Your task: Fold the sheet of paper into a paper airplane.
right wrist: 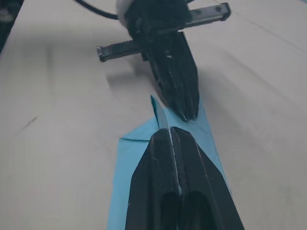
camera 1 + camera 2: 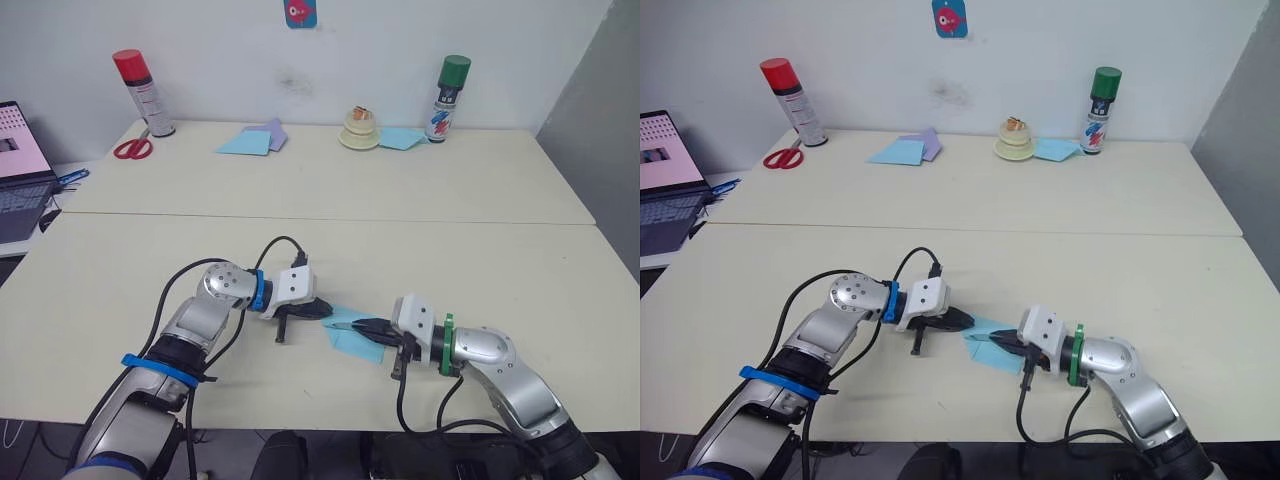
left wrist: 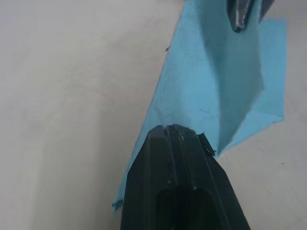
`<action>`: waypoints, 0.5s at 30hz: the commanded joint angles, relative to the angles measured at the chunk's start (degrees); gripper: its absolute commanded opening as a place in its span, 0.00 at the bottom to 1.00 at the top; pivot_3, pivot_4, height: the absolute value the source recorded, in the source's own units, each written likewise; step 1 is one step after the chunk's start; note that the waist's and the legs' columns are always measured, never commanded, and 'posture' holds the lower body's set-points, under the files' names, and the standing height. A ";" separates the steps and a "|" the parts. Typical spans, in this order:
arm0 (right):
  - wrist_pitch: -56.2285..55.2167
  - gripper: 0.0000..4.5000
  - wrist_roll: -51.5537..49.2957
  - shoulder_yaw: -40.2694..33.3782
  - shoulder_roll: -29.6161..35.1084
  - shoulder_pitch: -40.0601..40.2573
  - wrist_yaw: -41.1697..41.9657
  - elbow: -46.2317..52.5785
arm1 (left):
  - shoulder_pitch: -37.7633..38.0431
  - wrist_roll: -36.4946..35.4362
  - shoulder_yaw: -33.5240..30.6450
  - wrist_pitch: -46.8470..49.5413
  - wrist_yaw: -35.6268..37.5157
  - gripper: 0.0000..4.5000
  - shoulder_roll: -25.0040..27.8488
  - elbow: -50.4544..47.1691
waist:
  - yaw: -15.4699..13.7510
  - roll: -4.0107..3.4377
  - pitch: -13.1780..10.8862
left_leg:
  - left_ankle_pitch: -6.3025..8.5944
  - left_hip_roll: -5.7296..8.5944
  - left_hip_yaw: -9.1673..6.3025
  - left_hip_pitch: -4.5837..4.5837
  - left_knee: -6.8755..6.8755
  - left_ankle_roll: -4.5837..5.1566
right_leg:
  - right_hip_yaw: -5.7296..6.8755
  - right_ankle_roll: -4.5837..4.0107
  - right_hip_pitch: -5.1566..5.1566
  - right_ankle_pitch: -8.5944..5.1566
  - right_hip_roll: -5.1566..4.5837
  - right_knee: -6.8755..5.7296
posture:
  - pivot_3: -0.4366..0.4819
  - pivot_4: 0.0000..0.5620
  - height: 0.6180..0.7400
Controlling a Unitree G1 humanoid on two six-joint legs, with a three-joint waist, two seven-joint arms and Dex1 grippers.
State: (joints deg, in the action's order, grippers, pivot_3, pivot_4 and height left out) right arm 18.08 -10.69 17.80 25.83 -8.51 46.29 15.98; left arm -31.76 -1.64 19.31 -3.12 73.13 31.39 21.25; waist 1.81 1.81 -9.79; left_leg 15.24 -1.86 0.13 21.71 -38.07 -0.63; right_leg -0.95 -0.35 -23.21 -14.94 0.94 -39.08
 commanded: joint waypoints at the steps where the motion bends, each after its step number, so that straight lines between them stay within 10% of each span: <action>1: 8.06 0.01 -1.11 -0.65 -0.58 -1.90 -2.28 2.59 | 3.29 3.23 1.96 1.33 0.13 0.00 2.10 2.49 | 0.01 -0.01 0.08 | 0.00 0.00 0.00 -0.01 0.00 0.00 | 0.01 0.00 0.00 0.00 0.00 0.00 | 0.48 0.27 0.91; 15: 18.71 0.01 1.52 0.60 -1.85 -5.13 -7.18 0.40 | 4.92 2.61 0.68 1.92 -0.38 0.00 3.02 -0.29 | 0.09 -0.02 0.15 | 0.00 0.02 0.01 -0.01 0.09 0.00 | 0.01 -0.04 -0.02 -0.03 0.00 0.03 | 0.48 0.27 0.91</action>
State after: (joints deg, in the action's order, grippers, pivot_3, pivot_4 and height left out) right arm 36.67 -9.92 18.44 23.70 -12.82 39.84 15.92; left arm -29.21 -1.80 18.10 -2.98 72.11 32.50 18.46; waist 1.89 1.79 -9.64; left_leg 15.24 -1.83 0.14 21.71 -37.98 -0.63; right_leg -0.94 -0.39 -23.23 -14.96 0.93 -39.04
